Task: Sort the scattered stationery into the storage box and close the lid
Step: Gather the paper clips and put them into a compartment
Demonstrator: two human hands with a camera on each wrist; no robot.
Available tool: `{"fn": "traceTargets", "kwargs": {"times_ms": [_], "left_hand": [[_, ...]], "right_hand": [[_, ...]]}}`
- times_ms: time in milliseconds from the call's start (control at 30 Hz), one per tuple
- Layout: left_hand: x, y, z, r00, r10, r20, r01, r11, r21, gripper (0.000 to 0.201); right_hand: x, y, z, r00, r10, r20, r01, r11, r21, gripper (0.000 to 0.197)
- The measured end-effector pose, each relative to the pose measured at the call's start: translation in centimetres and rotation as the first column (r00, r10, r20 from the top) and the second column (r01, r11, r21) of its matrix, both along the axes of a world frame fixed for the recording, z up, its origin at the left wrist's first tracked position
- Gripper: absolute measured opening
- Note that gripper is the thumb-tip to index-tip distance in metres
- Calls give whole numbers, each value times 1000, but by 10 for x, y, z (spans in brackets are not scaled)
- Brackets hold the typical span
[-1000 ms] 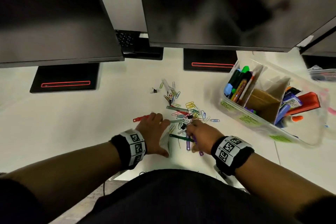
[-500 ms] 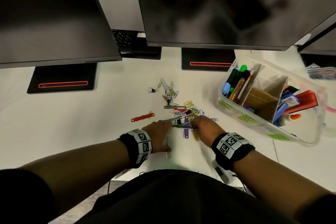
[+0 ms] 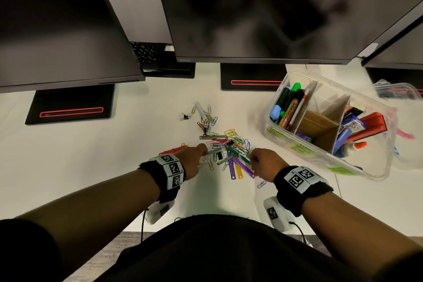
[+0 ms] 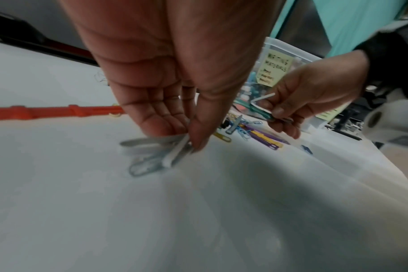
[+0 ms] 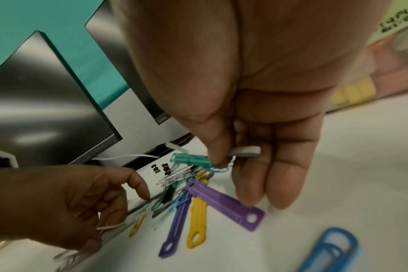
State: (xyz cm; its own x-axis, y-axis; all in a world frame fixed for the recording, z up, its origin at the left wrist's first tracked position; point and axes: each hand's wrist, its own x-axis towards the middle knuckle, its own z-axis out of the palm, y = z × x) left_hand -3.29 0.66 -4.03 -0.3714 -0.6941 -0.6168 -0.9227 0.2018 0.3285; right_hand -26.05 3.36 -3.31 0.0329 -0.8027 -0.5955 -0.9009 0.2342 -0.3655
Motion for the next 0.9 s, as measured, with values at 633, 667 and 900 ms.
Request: {"fn": "traceTargets", "kwargs": {"times_ms": [633, 667, 900], "left_hand": [[21, -25, -8, 815, 498, -295, -474, 867, 154, 23], [22, -25, -9, 812, 508, -288, -479, 861, 170, 24], [23, -25, -7, 792, 532, -300, -499, 847, 183, 31]], "right_hand": [[9, -11, -7, 982, -22, -186, 21, 1000, -5, 34], [11, -10, -8, 983, -20, -181, 19, 1000, -7, 40], [16, -2, -16, 983, 59, -176, -71, 995, -64, 35]]}}
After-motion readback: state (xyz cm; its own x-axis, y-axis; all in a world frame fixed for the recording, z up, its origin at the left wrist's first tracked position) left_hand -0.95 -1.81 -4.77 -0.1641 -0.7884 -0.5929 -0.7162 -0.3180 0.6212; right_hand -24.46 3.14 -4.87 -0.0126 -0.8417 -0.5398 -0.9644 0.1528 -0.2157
